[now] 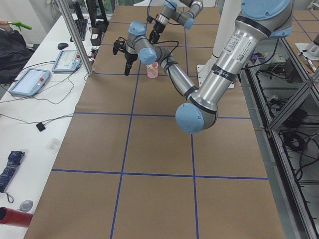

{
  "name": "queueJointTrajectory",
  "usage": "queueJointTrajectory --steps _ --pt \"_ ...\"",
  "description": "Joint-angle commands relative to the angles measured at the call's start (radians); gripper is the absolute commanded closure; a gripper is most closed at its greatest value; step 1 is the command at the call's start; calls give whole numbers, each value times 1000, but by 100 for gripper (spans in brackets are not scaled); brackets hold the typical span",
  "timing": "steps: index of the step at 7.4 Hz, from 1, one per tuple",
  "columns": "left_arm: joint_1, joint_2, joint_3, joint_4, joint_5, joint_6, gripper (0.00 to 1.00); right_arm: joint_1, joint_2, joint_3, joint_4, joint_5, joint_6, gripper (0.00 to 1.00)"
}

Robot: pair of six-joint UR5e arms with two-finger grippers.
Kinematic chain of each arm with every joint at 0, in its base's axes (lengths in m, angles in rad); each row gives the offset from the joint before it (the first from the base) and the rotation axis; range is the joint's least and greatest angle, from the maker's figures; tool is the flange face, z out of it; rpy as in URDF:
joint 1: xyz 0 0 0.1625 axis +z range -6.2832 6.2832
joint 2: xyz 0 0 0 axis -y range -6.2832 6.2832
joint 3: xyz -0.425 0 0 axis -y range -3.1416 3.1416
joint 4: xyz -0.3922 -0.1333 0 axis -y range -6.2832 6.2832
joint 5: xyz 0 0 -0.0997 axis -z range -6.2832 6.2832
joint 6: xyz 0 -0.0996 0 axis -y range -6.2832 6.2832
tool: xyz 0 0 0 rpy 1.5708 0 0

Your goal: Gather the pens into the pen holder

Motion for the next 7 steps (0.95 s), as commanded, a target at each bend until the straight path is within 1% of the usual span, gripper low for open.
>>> queueJointTrajectory --steps 1,2,3,4,5,6,7 --pt "-70 33 -40 186 -15 287 0 252 -65 39 -163 359 -27 0" --pt "-90 102 -55 179 -31 337 0 267 -128 31 -163 378 -17 1" --pt "-101 136 -63 174 -27 321 0 277 -182 5 -155 382 -2 0" --pt "-101 182 -55 159 -22 333 0 284 -204 -28 -139 357 -4 0" --pt "-122 208 -50 142 13 335 0 293 -224 -36 -134 313 -1 0" --pt "-124 262 -22 106 34 338 0 293 -286 -33 -128 270 -1 0" --pt "-124 268 24 48 65 336 0 299 -326 -47 -125 226 -4 0"
